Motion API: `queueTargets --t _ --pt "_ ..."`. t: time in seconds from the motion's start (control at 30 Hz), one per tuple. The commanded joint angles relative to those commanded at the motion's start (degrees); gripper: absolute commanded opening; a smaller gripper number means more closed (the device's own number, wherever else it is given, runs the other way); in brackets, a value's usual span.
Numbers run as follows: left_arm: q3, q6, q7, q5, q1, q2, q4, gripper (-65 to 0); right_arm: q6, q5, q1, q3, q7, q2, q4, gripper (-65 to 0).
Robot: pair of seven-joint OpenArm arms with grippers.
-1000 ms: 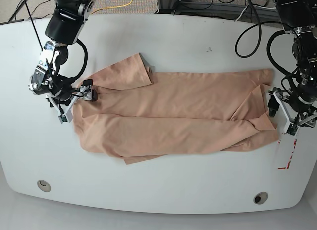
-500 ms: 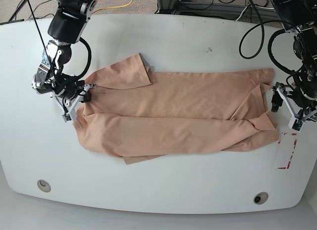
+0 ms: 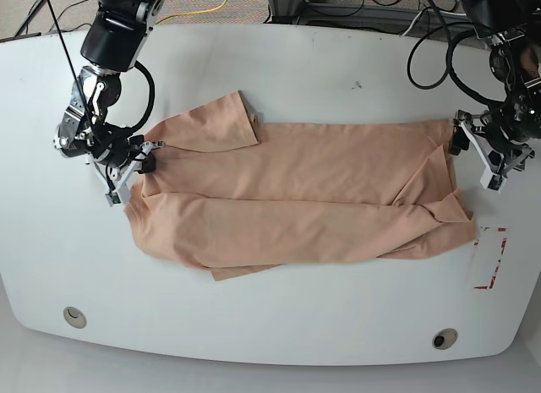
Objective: Layout the t-shirt on the table in an organized manner, then fold the t-shirt properly
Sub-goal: 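Grasp the shirt's hem corners with the right and left grippers, then lift the shirt by its corners with both grippers and pull it toward the robot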
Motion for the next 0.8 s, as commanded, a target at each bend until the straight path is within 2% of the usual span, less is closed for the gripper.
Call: queueTargets --t 0.17,0.27,0.4,0.67,0.73,0.8 --pt "0.18 0.09 -0.18 0.00 -0.09 0.00 -3.96 -16.9 0.00 0.00 0.00 0.00 0.00 -0.09 0.00 -65.0" --pt "0.53 0.18 -1.93 0.00 -0.09 0.09 -6.07 -17.1 0.00 0.00 0.00 0.00 0.00 0.00 0.00 -65.0" --pt "3.78 0.26 -5.19 0.00 0.00 0.00 -9.67 -17.1 0.00 0.09 0.00 0.00 0.00 0.00 0.00 -65.0" --pt "8.18 0.26 -5.63 0.00 0.00 0.18 -12.31 -17.5 0.00 0.09 0.00 0.00 0.00 0.09 0.09 -65.0" --pt "8.62 0.26 -5.63 0.00 0.00 0.35 -12.31 -20.8 0.00 0.09 0.00 0.00 0.00 0.09 0.09 -65.0" --pt "8.62 0.26 -5.63 0.09 0.00 0.88 -12.31 -33.3 0.00 0.09 0.00 0.00 0.00 0.09 0.09 -65.0"
